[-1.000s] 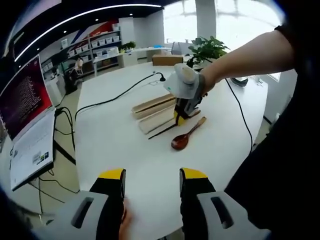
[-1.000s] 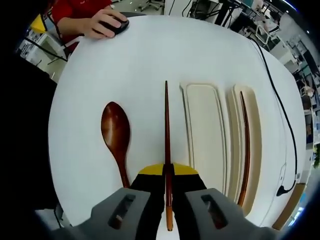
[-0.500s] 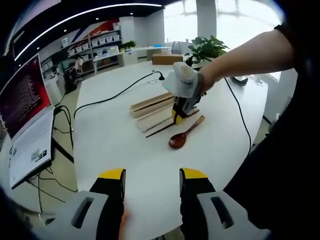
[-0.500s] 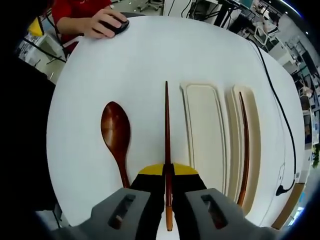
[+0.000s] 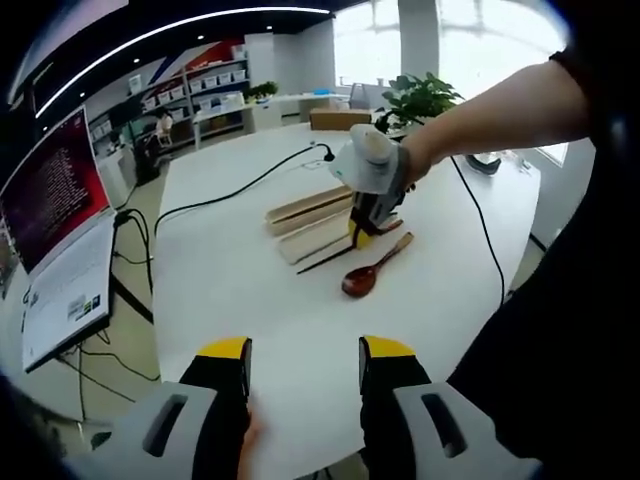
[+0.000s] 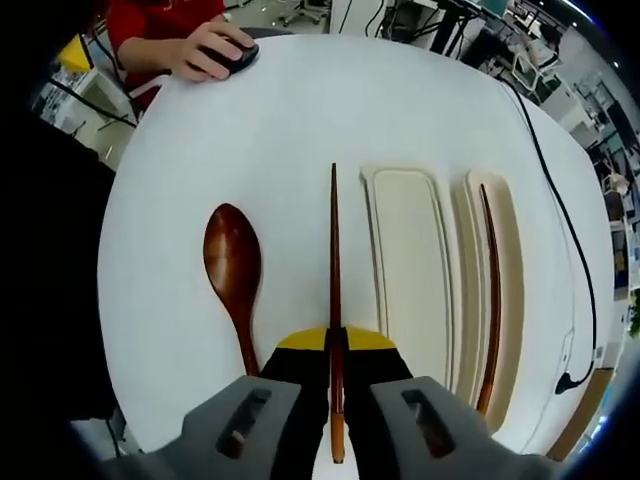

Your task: Arrange the utensils inside the cutlery case until each visible utensil rests in its matching compartment.

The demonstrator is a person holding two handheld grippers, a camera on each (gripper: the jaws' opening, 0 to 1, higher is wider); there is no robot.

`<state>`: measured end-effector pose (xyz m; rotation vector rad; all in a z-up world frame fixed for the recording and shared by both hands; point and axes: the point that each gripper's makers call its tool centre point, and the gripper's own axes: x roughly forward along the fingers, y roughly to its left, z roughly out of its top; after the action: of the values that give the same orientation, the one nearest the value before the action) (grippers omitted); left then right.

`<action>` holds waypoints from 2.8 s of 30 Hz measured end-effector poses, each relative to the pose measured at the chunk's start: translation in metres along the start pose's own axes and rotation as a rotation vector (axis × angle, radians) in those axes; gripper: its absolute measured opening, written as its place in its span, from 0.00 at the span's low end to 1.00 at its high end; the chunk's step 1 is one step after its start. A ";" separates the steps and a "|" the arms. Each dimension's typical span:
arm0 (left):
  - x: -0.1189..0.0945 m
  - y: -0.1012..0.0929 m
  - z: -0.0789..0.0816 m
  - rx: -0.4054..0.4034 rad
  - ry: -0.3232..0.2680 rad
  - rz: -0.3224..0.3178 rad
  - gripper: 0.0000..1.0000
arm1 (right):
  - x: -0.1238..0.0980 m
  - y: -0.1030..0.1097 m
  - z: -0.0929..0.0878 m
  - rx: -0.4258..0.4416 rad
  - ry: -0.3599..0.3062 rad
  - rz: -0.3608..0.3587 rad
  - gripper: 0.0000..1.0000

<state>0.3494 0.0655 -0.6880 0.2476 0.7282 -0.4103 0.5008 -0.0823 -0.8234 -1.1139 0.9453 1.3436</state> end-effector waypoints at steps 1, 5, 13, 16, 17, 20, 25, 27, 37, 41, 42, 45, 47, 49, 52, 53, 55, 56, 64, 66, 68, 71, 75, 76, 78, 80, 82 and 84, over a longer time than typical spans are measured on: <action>0.000 0.000 0.000 -0.002 0.000 0.000 0.44 | 0.000 0.000 0.000 -0.003 0.001 0.000 0.00; -0.003 0.002 0.001 0.000 -0.003 0.008 0.44 | 0.000 0.001 0.000 -0.026 0.018 -0.007 0.00; -0.003 0.003 0.001 -0.009 -0.006 0.011 0.44 | 0.000 0.003 -0.001 -0.031 0.027 -0.002 0.00; 0.001 0.002 0.000 -0.016 0.008 -0.003 0.44 | -0.001 0.004 -0.005 -0.017 0.030 0.013 0.00; 0.001 0.001 0.002 -0.011 0.009 -0.009 0.44 | -0.002 0.003 -0.007 -0.012 0.033 0.013 0.00; 0.002 0.002 0.007 0.018 0.005 -0.009 0.44 | -0.003 0.004 -0.011 -0.011 0.040 0.007 0.00; 0.007 -0.004 0.008 0.005 -0.004 -0.023 0.43 | -0.007 0.005 -0.009 0.002 0.035 0.006 0.00; 0.009 -0.008 0.008 0.026 0.006 -0.037 0.43 | -0.010 0.002 -0.006 0.002 0.024 0.000 0.00; 0.008 -0.007 0.010 0.024 -0.001 -0.032 0.43 | -0.020 -0.007 0.003 -0.013 0.005 -0.017 0.00; 0.007 -0.003 0.011 0.018 -0.007 -0.023 0.43 | -0.021 -0.010 0.003 -0.024 0.006 -0.019 0.00; 0.007 -0.003 0.011 0.018 -0.007 -0.022 0.43 | -0.022 -0.010 0.003 -0.027 0.008 -0.021 0.00; 0.006 -0.002 0.012 0.016 -0.012 -0.018 0.43 | -0.022 -0.012 0.003 -0.026 0.007 -0.020 0.00; 0.006 -0.002 0.011 0.014 -0.009 -0.017 0.43 | -0.024 -0.011 0.004 -0.028 0.008 -0.019 0.00; 0.006 -0.002 0.009 0.018 -0.002 -0.017 0.43 | -0.025 -0.011 0.004 -0.034 0.009 -0.019 0.00; 0.006 -0.002 0.010 0.021 -0.005 -0.021 0.43 | -0.027 -0.013 0.004 -0.034 0.009 -0.022 0.00; 0.006 -0.001 0.011 0.024 -0.004 -0.021 0.43 | -0.028 -0.013 0.004 -0.033 0.007 -0.023 0.00; 0.006 0.000 0.011 0.027 -0.002 -0.019 0.43 | -0.029 -0.015 0.003 -0.033 0.007 -0.025 0.00; 0.006 0.000 0.012 0.027 -0.003 -0.019 0.43 | -0.030 -0.016 0.003 -0.033 0.006 -0.027 0.00; 0.008 0.001 0.017 0.040 -0.009 -0.024 0.43 | -0.037 -0.022 0.000 -0.038 0.006 -0.034 0.00; 0.009 0.001 0.017 0.040 -0.009 -0.026 0.43 | -0.038 -0.023 -0.001 -0.042 0.009 -0.038 0.00; 0.009 0.000 0.016 0.040 -0.010 -0.027 0.43 | -0.039 -0.024 -0.001 -0.040 0.007 -0.038 0.00; 0.010 0.000 0.014 0.032 -0.005 -0.032 0.43 | -0.042 -0.028 -0.001 -0.037 0.002 -0.043 0.00; 0.009 0.002 0.009 0.037 0.003 -0.029 0.43 | -0.044 -0.033 -0.002 -0.031 0.000 -0.051 0.00; 0.008 0.003 0.008 0.034 0.005 -0.026 0.43 | -0.044 -0.034 -0.003 -0.036 0.005 -0.052 0.00; 0.008 0.004 0.008 0.026 0.004 -0.026 0.43 | -0.046 -0.036 -0.004 -0.035 0.006 -0.056 0.00; 0.008 0.004 0.008 0.024 0.003 -0.026 0.43 | -0.048 -0.038 -0.004 -0.026 0.001 -0.056 0.00; 0.009 0.003 0.008 0.024 0.004 -0.028 0.43 | -0.049 -0.040 -0.004 -0.028 0.001 -0.059 0.00; 0.009 0.003 0.008 0.026 0.004 -0.029 0.43 | -0.051 -0.041 -0.005 -0.031 0.000 -0.062 0.00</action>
<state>0.3621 0.0627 -0.6883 0.2628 0.7312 -0.4471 0.5401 -0.0957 -0.7724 -1.1575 0.8863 1.3116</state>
